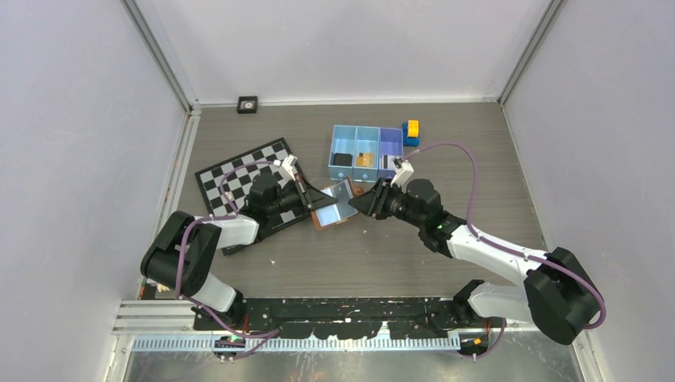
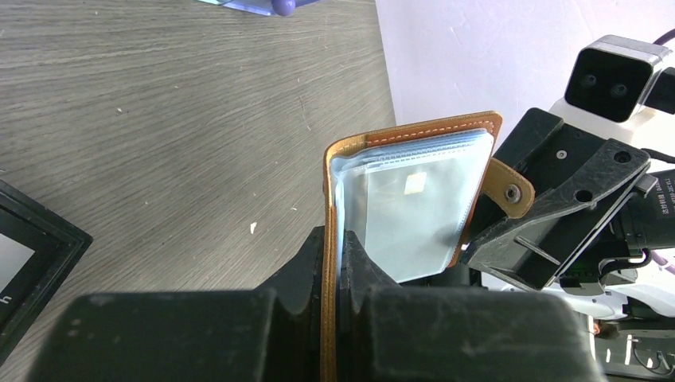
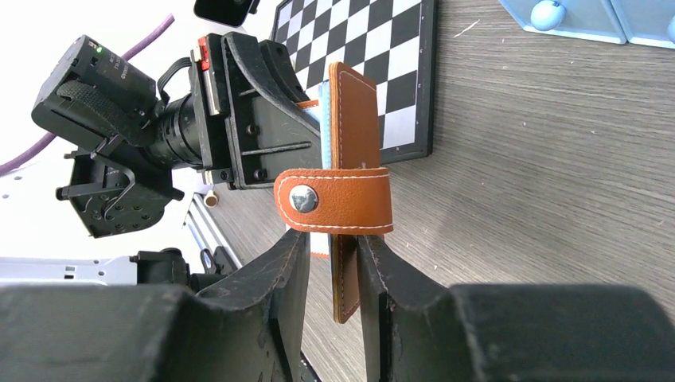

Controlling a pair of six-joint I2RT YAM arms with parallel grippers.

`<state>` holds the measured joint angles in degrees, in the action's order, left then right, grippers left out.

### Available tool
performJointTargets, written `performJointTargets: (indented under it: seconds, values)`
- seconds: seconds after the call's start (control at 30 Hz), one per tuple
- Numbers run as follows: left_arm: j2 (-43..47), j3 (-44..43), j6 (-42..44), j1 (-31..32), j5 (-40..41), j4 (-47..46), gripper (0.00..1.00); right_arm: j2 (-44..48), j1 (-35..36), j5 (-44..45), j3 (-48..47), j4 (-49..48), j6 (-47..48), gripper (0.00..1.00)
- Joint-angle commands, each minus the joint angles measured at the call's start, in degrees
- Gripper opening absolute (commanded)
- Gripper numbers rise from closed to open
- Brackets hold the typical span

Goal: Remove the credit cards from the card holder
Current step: Remove the credit card from the card holder.

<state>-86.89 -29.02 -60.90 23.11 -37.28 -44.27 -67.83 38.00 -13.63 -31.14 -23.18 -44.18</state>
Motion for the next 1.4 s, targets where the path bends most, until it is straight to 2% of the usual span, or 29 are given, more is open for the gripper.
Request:
performJointTargets:
  seconds: [0.0, 0.37, 0.47, 0.87, 1.07, 1.17, 1.37]
  values:
    - [1.03, -0.16, 1.03, -0.44, -0.24, -0.98, 0.0, 2.05, -0.26, 0.23, -0.11, -3.11, -0.46, 0.32]
    - [0.63, -0.38, 1.02, -0.44, -0.57, -1.04, 0.0, 1.39, -0.26, -2.96, 0.02, -5.69, -0.79, 0.2]
    - [0.5, -0.49, 0.93, -0.44, -0.76, -1.29, 0.0, 1.15, -0.27, -3.19, -0.1, -5.73, -0.83, 0.14]
    - [0.33, -0.52, 0.28, -0.42, -1.47, -2.14, 0.0, -0.38, -0.28, -5.72, -0.71, -6.59, -0.86, 0.06]
    - [0.75, -0.44, 0.19, -0.43, -1.52, -2.32, 0.0, 0.7, -0.21, 2.6, -3.02, 4.24, 2.94, 0.06]
    - [0.88, -0.51, 0.31, -0.44, -1.5, -2.23, 0.0, 0.53, -0.14, 2.48, -3.35, 4.91, 3.27, 0.07]
    - [0.81, -0.46, 0.19, -0.44, -1.64, -2.34, 0.0, -0.97, -0.09, -0.14, -3.8, 3.92, 3.15, 0.17]
